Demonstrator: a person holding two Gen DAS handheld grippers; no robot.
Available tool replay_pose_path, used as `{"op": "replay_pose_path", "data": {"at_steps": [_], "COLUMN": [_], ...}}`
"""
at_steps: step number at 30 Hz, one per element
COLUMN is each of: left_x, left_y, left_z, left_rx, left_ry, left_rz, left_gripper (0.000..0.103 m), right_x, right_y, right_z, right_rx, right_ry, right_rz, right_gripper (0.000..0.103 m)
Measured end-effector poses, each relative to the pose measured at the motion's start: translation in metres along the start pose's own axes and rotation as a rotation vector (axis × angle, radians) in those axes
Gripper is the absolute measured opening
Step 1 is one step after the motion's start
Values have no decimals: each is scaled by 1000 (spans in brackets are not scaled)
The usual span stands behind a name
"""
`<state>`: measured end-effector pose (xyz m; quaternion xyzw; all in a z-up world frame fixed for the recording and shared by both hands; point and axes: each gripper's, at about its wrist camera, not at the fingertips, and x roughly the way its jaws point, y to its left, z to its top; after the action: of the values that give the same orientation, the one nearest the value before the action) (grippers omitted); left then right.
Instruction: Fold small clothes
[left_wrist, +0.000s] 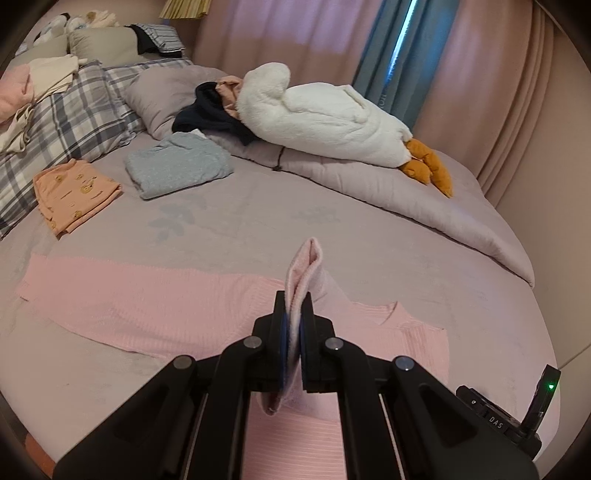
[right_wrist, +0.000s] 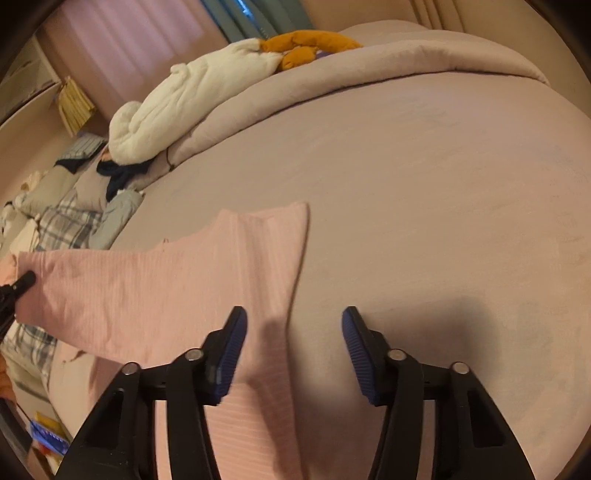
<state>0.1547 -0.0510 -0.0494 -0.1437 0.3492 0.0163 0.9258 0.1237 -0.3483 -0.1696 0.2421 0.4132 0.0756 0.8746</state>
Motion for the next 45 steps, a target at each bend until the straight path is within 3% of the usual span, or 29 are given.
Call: {"op": "replay_pose_path", "data": {"at_steps": [2, 5, 9, 16, 45], "left_x": [1, 3, 5, 12, 43], "left_y": [5, 9, 17, 32, 76], "left_z": [0, 1, 0, -6, -27], "left_rx": [-6, -5, -9, -11, -62], "left_ry": [10, 16, 24, 46, 145], "left_rz": [6, 22, 41, 80, 131], "left_gripper": [5, 5, 5, 5, 5], "right_x": [4, 8, 13, 23, 27], "right_y": [4, 10, 15, 20, 23], "right_z": [-1, -2, -5, -10, -10], "right_rx": [-10, -32, -46, -67, -93], "right_ry": [13, 26, 49, 89, 109], "right_rz": [-2, 3, 24, -13, -46], "right_gripper": [47, 35, 34, 34, 34]}}
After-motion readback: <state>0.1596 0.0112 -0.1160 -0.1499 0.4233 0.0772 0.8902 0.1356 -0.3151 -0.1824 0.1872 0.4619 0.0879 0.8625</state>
